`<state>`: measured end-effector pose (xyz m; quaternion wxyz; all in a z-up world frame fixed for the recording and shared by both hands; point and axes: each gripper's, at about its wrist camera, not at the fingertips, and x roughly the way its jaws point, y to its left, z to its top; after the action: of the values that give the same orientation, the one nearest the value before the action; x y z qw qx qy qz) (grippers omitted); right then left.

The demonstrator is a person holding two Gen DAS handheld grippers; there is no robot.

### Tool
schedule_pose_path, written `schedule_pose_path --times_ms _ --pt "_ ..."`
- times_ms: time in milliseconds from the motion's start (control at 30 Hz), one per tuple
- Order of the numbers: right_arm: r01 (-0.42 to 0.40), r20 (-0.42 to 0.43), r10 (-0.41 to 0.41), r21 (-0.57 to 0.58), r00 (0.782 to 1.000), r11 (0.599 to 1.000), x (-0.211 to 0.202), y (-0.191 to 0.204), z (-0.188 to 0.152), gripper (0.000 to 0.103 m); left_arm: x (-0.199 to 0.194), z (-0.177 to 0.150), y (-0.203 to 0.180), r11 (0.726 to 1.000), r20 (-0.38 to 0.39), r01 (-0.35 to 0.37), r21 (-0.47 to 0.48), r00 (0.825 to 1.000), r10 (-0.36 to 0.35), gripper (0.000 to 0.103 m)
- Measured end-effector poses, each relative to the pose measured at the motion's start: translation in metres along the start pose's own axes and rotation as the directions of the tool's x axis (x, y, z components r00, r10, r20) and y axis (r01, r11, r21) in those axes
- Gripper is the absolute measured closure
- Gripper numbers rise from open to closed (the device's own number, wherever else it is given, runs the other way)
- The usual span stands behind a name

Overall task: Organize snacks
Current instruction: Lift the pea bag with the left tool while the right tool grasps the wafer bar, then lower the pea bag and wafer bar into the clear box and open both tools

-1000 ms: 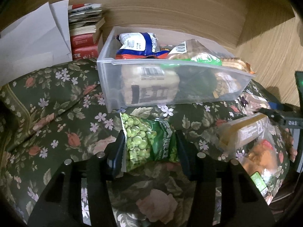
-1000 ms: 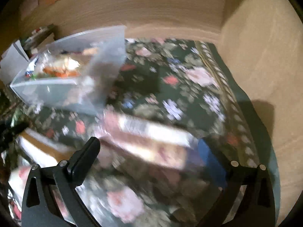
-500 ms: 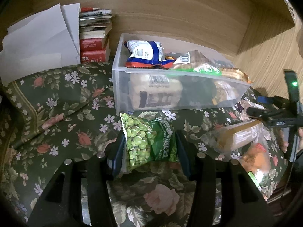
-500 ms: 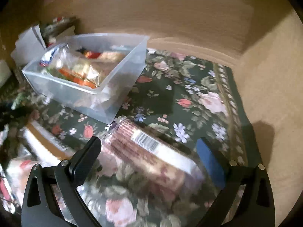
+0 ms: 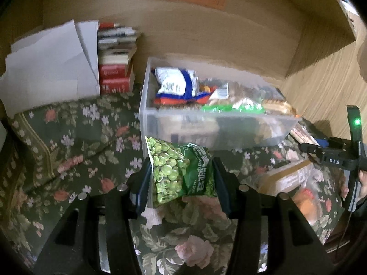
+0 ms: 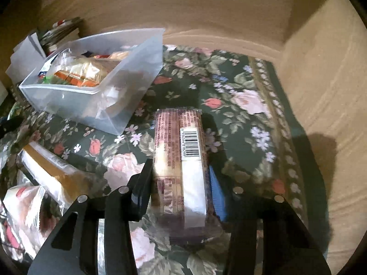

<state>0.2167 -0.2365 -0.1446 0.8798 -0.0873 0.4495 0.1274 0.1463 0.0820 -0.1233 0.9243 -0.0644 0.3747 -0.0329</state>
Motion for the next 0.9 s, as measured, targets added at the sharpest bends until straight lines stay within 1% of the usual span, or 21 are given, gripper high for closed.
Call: schedule_pose_path --times_ms 100,200,300,433,600,700,900 --pt "0.02 0.042 -0.021 0.026 0.999 0.999 -0.015 -0.003 0.003 0.061 -0.006 0.008 -0.004 1.0 0.029 0.003 0.008 1.0 -0.004 0.053" --pt "0.027 0.115 -0.033 0.053 0.993 0.998 -0.039 -0.002 0.01 0.061 -0.013 0.019 -0.011 1.0 0.066 0.001 0.013 0.998 -0.001 0.053" --pt "0.011 0.183 -0.021 0.054 0.983 0.998 -0.061 0.002 0.023 0.061 -0.016 0.031 -0.019 1.0 0.096 0.005 0.015 0.995 -0.006 0.053" --pt "-0.018 0.258 0.008 0.035 0.966 0.999 -0.076 0.016 0.042 0.061 -0.021 0.047 -0.028 0.999 0.132 0.012 0.03 0.991 -0.015 0.053" --pt "-0.055 0.305 0.052 -0.002 0.951 0.999 -0.079 0.034 0.063 0.061 -0.022 0.068 -0.038 0.999 0.179 0.012 0.049 0.984 -0.02 0.053" --pt "-0.074 0.316 0.076 -0.017 0.946 0.997 -0.073 0.041 0.072 0.061 -0.018 0.077 -0.042 0.998 0.193 0.013 0.061 0.981 -0.025 0.053" --pt "-0.088 0.306 0.096 -0.041 0.947 0.995 -0.052 0.056 0.086 0.061 -0.004 0.098 -0.052 0.997 0.204 0.018 0.078 0.978 -0.034 0.053"
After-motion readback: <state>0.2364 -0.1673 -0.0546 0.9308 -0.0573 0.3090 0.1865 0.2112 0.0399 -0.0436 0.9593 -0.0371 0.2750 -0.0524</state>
